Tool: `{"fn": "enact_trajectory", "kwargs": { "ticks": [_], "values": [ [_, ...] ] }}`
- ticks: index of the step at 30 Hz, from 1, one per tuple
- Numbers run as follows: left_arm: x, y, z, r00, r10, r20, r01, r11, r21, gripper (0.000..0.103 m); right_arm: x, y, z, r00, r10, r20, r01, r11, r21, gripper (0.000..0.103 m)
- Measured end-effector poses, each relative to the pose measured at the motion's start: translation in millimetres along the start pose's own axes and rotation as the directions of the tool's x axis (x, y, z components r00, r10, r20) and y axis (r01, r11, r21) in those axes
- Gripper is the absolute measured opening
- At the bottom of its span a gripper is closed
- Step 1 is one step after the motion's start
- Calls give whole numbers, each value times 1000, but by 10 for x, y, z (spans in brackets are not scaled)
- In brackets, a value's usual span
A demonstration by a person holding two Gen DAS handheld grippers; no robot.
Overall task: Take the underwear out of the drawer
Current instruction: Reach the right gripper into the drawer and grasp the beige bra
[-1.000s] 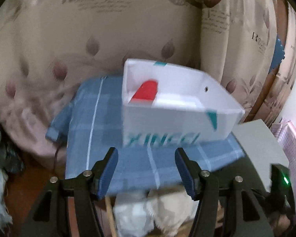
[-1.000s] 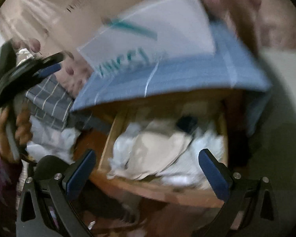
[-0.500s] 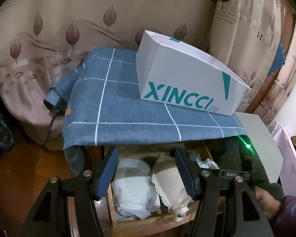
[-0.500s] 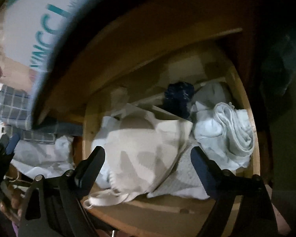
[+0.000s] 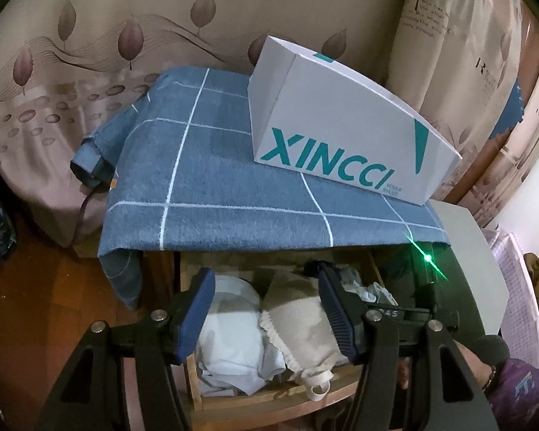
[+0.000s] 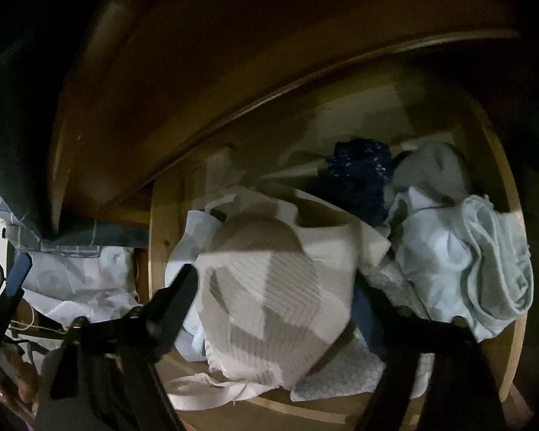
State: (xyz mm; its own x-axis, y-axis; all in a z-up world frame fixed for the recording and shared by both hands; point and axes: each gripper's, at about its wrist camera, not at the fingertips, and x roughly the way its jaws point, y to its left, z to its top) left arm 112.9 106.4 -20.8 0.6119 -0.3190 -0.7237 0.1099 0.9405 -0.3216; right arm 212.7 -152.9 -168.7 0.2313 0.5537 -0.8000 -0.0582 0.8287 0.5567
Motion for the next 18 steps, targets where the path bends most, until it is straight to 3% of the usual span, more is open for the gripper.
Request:
{"fn": "enact_trajectory", "kwargs": {
  "ticks": [1,2,4,6,7,8,12,16,17,18],
  "values": [
    [9,-4,-3,1000,1,-5,-1,1000,0,61,31,6,4,1000,-20,-13,20,1000,-22,41],
    [28,-8,-4,1000,1,-12,-1,1000,1,61,48,6,5,999,-25,-26,24,999,-29,35],
    [53,-22,-12,1000,-1,-20,1,1000,4,61,113,35,9,998,-29,-62,27,999,-32,36],
    [53,-43,-18,1000,1,-18,-1,1000,14,61,122,19,28,996,13,-83,-12,1000,11,48],
    [53,-50,-22,1000,5,-17,-4,1000,19,61,132,10,30,996,47,-79,-43,998,41,67],
    [56,-55,-25,1000,8,-18,-8,1000,24,61,135,6,28,995,63,-73,-59,997,58,79],
    [76,-52,-29,1000,14,-27,-13,999,30,61,218,114,3,997,1,-80,0,1000,14,80],
    [90,-38,-20,999,18,-30,-18,1000,23,61,225,220,-15,996,-50,-70,45,996,-73,33],
    [93,-30,-18,999,17,-31,-17,1000,19,61,194,227,-25,997,-46,-57,41,995,-89,2],
    [94,-26,-18,999,17,-31,-17,1000,15,61,169,228,-43,998,-43,-56,37,994,-101,6]
  ]
}}
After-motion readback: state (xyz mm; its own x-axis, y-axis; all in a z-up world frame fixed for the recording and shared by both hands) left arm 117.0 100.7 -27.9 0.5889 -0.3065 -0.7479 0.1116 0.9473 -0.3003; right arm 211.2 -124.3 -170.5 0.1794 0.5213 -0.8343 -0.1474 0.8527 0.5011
